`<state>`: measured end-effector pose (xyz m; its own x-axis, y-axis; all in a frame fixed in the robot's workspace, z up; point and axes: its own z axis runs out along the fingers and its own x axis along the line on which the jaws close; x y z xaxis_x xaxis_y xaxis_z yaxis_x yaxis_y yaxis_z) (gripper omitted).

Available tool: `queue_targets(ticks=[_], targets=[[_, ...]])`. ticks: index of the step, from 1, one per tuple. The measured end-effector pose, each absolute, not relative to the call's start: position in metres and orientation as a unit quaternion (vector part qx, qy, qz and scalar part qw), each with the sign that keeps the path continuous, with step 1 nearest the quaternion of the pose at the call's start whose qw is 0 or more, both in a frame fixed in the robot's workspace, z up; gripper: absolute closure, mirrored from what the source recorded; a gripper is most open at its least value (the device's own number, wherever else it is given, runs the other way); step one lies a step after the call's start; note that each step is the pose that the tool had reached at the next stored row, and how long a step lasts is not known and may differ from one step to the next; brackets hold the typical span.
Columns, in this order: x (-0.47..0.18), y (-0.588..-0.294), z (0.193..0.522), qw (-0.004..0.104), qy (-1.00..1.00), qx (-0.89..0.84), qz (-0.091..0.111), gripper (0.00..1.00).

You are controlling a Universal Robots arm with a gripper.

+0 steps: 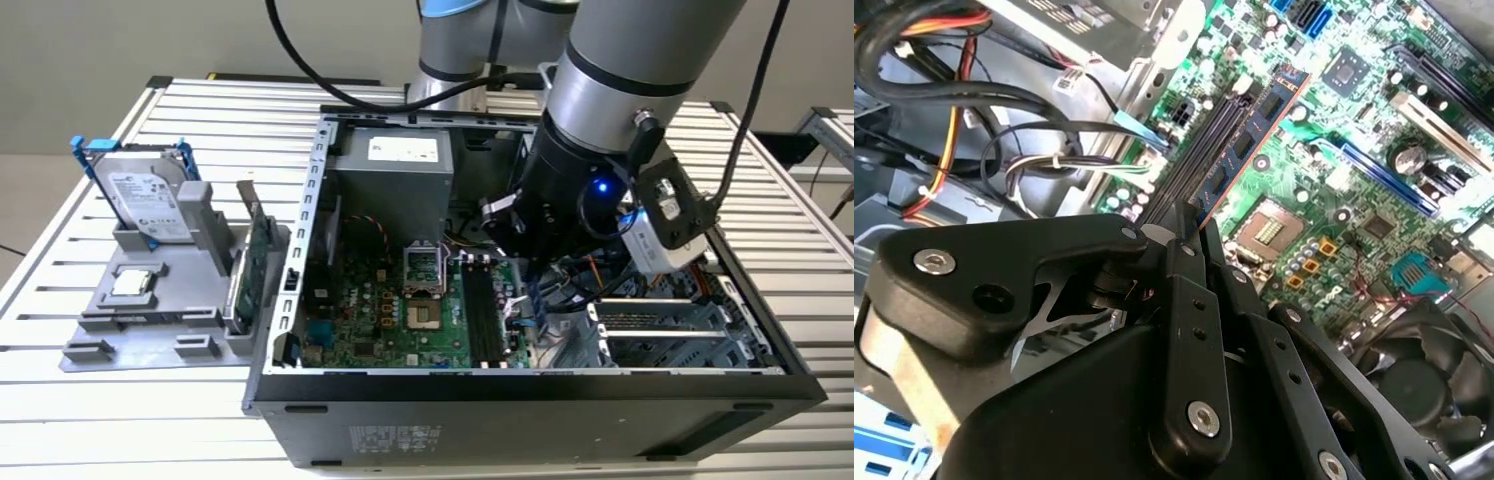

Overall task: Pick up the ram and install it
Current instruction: 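Insert the ram into the slot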

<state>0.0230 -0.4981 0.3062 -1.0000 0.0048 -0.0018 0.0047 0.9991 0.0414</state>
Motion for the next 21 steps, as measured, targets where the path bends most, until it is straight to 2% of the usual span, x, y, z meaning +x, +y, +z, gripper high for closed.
queue_targets(ticks=[21], targets=[[0.018, -0.4944, 0.2954, -0.002, 1.0, 0.002, 0.021, 1.0]])
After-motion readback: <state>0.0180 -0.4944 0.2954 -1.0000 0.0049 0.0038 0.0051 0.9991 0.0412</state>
